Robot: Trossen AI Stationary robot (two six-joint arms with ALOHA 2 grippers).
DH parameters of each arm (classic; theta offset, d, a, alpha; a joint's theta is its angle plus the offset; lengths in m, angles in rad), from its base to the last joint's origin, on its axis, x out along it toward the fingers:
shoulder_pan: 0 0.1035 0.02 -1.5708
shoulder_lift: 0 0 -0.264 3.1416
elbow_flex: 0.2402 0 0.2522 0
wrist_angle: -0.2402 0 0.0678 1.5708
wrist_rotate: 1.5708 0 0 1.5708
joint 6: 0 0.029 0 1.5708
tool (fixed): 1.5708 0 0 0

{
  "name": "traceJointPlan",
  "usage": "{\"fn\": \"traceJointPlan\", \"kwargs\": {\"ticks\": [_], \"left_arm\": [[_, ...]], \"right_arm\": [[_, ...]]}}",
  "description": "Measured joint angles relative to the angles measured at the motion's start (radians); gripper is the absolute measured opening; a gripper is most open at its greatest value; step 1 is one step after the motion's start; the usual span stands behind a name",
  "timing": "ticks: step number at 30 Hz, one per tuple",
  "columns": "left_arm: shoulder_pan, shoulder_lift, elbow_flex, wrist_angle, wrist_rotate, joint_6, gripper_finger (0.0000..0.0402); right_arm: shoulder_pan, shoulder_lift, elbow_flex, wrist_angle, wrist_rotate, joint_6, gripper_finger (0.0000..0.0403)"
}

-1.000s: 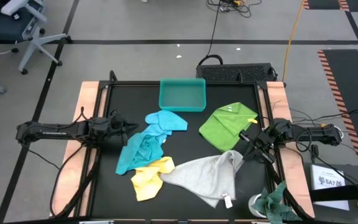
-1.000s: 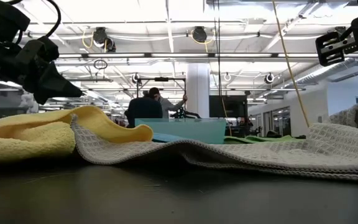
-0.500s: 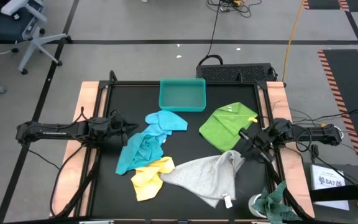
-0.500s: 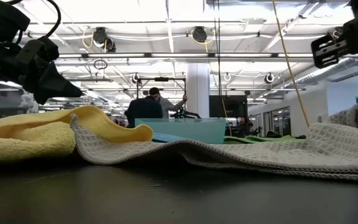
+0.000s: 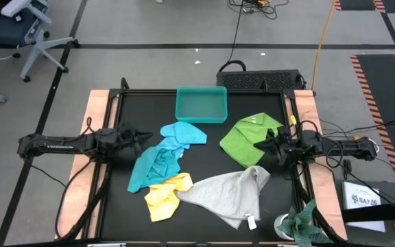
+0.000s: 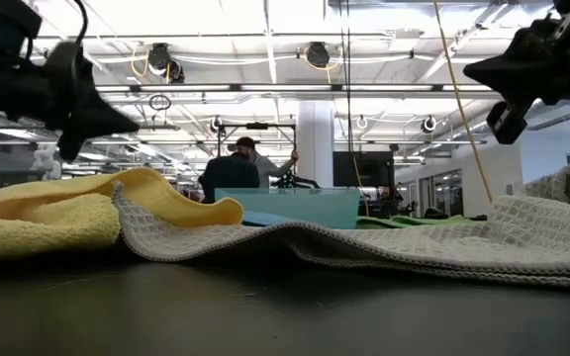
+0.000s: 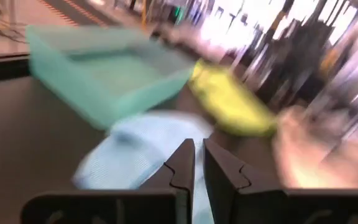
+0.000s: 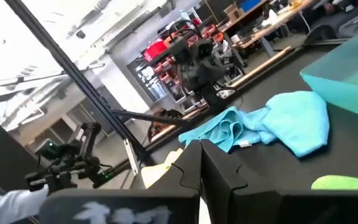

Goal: Fold microfiber towels
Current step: Fold the gray microfiber towel

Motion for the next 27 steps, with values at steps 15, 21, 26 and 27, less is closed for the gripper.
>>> {"fn": "traceJointPlan", "kwargs": {"ticks": [15,21,26,27], "left_arm": [[-0.003,0.0,0.0,0.341,-0.002,-0.05,0.0033],[-0.003,0.032,0.0,0.366,-0.035,-0.072,0.0033],[-0.021,0.17,0.088,0.38,-0.039,-0.058,0.0033],[-0.026,0.208,0.122,0.379,-0.039,-0.032,0.0032]], "right_arm": [[0.0,0.003,0.0,0.122,0.125,0.112,0.0],[0.0,0.084,0.0,0.298,0.119,0.152,0.0],[0.0,0.255,0.035,0.436,0.095,0.11,0.0],[0.0,0.298,0.059,0.428,0.093,0.103,0.0]]}}
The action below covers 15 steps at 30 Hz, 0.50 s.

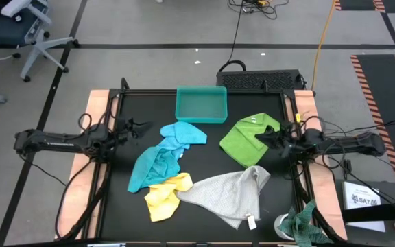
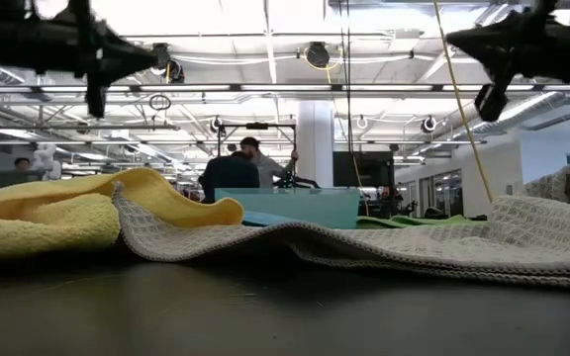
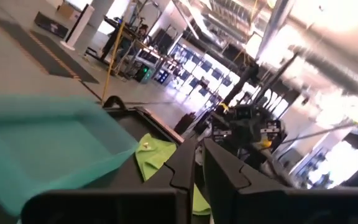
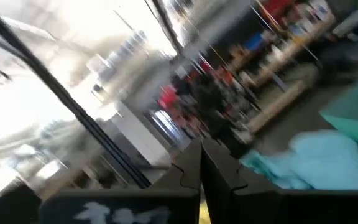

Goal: Fold microfiber towels
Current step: Fold the gray microfiber towel

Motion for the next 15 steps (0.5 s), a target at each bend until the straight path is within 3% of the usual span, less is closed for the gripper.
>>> {"fn": "traceJointPlan", "kwargs": {"ticks": [3,6,10,15], "left_arm": [[-0.016,0.132,0.127,-0.037,0.0,0.1,0.0021],[-0.023,0.259,0.259,-0.166,0.001,0.177,0.0005],[-0.021,0.389,0.391,-0.283,0.001,0.19,0.0013],[-0.021,0.491,0.499,-0.361,0.001,0.214,0.0015]], "right_arm": [[-0.001,0.125,0.089,-0.013,-0.039,-0.007,0.0],[-0.001,0.244,0.197,-0.138,-0.078,-0.038,0.0],[-0.002,0.355,0.402,-0.431,-0.101,-0.106,0.0],[-0.002,0.502,0.705,-0.984,-0.101,-0.143,0.0]]}}
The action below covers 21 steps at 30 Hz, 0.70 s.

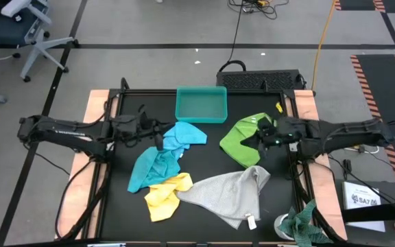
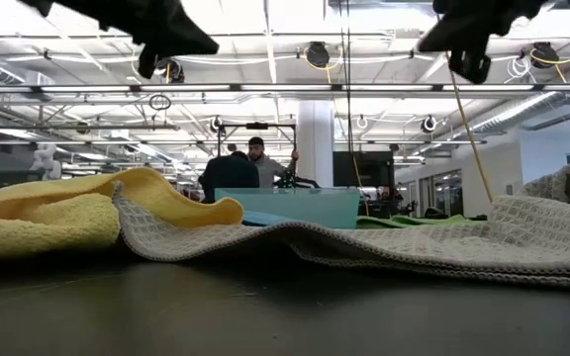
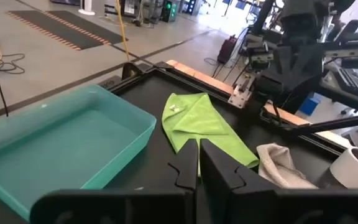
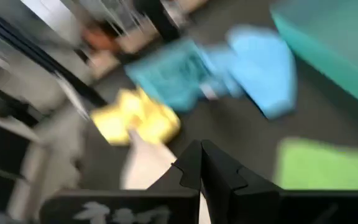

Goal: Fold microfiber towels
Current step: Fold the gray microfiber towel

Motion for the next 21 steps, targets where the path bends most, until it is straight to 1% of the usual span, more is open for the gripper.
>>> {"fn": "traceJointPlan", "kwargs": {"ticks": [3,6,8,10,15,18,21], "left_arm": [[0.0,0.026,0.035,0.001,0.001,0.0,0.0004],[0.0,0.045,0.048,0.002,0.0,-0.007,0.0007],[0.0,0.052,0.048,-0.002,-0.013,-0.023,0.0013],[0.0,0.062,0.048,0.0,-0.016,-0.037,0.0017],[0.0,0.095,0.049,0.012,-0.017,-0.067,0.0018],[-0.006,0.134,0.049,0.014,-0.016,-0.084,0.001],[-0.035,0.197,0.048,0.01,-0.009,-0.087,0.0004]], "right_arm": [[0.0,0.103,0.166,-0.32,0.0,-0.01,0.0],[0.007,0.217,0.286,-0.602,-0.004,-0.007,0.0],[0.015,0.287,0.341,-0.743,-0.026,0.007,0.0],[0.027,0.346,0.367,-0.856,-0.056,0.018,0.0],[0.075,0.443,0.361,-0.989,-0.126,0.011,0.0],[0.096,0.466,0.359,-1.047,-0.111,0.01,0.0],[0.101,0.462,0.359,-1.046,-0.071,0.025,0.0]]}}
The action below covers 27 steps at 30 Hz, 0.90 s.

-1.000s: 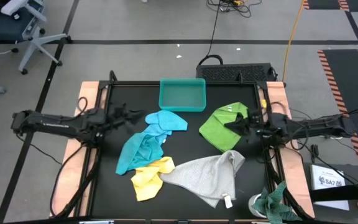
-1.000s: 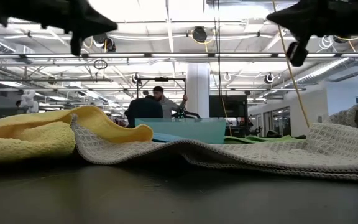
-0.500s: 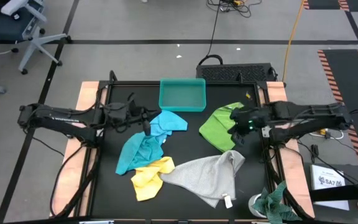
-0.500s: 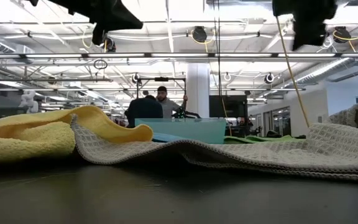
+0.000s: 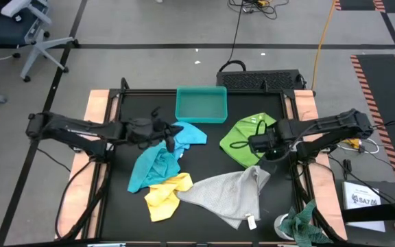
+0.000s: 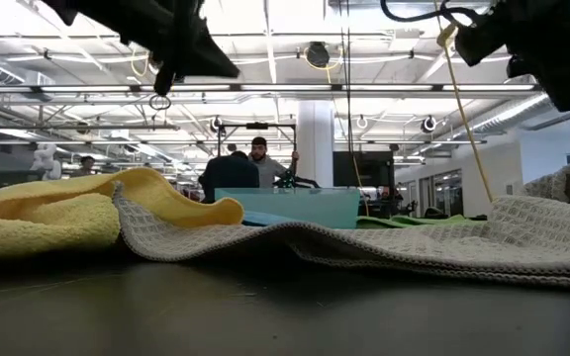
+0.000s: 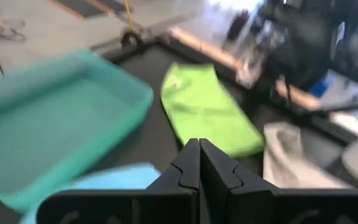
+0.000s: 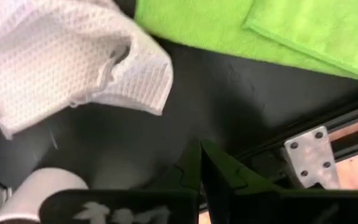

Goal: Fold microfiber towels
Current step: Fold the gray microfiber towel

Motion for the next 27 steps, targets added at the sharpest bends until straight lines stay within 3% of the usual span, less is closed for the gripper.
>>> {"fn": "traceJointPlan", "kwargs": {"ticks": [8,11,15,18,22,27], "left_arm": [[-0.132,0.169,0.056,0.029,0.072,0.019,0.0004],[-0.19,0.226,0.132,-0.073,0.085,0.1,0.0003],[-0.256,0.303,0.242,-0.331,0.067,0.161,0.0004],[-0.285,0.352,0.319,-0.511,0.024,-0.006,0.0002],[-0.309,0.42,0.447,-0.692,0.001,-0.409,0.0002],[-0.348,0.534,0.63,-0.785,0.027,-0.728,0.0001]], "right_arm": [[-0.001,-0.056,0.0,0.024,0.052,0.04,0.0],[-0.008,-0.071,0.0,0.038,0.053,0.039,0.0],[-0.015,-0.082,0.0,0.067,0.072,0.026,0.0],[-0.015,-0.086,0.0,0.083,0.075,-0.003,0.0],[-0.015,-0.087,0.0,0.083,0.094,-0.063,0.0],[-0.016,-0.087,0.0,0.082,0.131,-0.229,0.0]]}}
